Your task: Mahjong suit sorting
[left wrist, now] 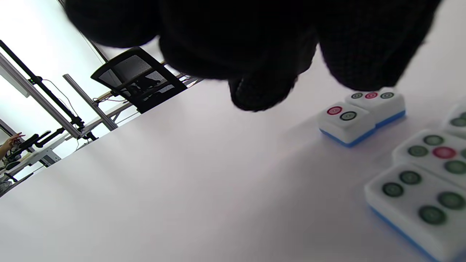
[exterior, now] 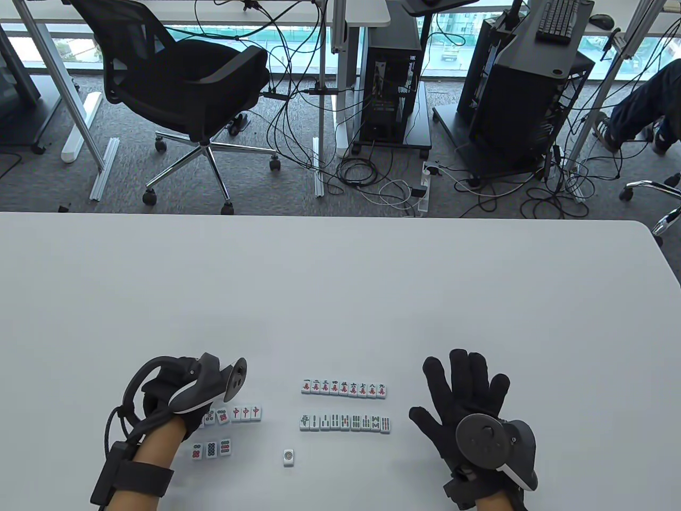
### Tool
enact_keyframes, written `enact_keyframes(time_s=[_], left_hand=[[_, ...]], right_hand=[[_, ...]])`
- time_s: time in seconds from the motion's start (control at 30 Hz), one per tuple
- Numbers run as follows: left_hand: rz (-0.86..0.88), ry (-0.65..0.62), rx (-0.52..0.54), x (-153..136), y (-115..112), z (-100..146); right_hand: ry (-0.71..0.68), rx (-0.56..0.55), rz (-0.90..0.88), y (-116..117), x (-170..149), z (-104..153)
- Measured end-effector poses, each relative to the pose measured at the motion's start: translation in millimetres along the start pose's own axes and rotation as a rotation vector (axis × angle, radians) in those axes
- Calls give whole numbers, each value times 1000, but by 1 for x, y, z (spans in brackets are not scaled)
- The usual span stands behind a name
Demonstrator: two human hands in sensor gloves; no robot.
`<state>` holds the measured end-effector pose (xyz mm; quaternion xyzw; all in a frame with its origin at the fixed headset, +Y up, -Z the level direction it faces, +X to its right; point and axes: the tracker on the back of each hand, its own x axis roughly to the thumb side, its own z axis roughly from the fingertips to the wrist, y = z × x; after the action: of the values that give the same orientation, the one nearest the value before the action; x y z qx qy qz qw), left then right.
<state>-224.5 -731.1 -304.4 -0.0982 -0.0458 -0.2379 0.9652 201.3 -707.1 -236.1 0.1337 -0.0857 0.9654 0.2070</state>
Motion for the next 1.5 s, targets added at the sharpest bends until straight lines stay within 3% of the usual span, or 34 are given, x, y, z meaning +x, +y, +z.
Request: enact_keyframes(time_s=[0.33, 0.5, 0.63, 0.73, 0.93, 1.17, 1.5], left_hand=[[60, -2, -114, 9, -21, -21], [72, -16, -65, 11, -22, -20], [61, 26, -18, 7, -10, -13], [117, 15, 68, 14, 14, 2], [357, -187, 143, 73, 52, 42], [145, -389, 127, 136, 50, 60], [37, -402, 117, 155, 38, 65]], right_hand=[[16, 8, -1, 1, -4, -1], [13, 4, -18, 0, -4, -1], [8, 4, -18, 0, -4, -1], [5, 5, -24, 1, -4, -1], [-2, 6, -19, 1, -2, 0], [-4, 2, -27, 1, -2, 0], [-12, -2, -53, 0, -2, 1]])
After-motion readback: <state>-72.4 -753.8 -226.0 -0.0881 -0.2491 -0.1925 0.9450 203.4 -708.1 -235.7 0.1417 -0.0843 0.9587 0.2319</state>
